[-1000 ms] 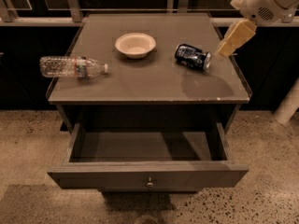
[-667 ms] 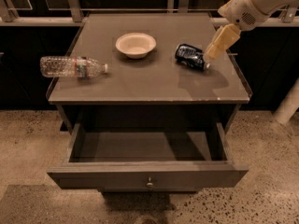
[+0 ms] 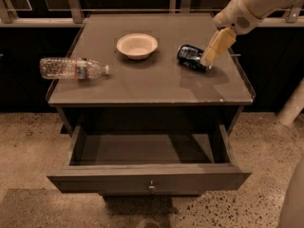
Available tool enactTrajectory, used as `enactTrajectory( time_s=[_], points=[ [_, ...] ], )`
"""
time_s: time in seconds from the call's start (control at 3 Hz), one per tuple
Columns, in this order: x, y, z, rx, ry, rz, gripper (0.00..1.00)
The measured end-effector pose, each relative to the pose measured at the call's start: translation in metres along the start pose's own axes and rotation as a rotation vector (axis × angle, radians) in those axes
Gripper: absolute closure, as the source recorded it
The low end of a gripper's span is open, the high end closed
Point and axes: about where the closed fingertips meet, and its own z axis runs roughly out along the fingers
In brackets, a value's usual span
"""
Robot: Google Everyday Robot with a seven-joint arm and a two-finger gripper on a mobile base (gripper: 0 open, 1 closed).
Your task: Place pepsi can into top drawer
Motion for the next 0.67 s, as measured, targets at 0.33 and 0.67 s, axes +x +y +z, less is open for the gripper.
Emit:
enactTrajectory(
  time_s=[0.33,0.67],
  points=[
    [0.011,-0.006,0.011,-0.005,0.005,0.053,0.0],
    [0.017,-0.019,0.028,-0.008,0.026,0.069,0.0]
  ],
)
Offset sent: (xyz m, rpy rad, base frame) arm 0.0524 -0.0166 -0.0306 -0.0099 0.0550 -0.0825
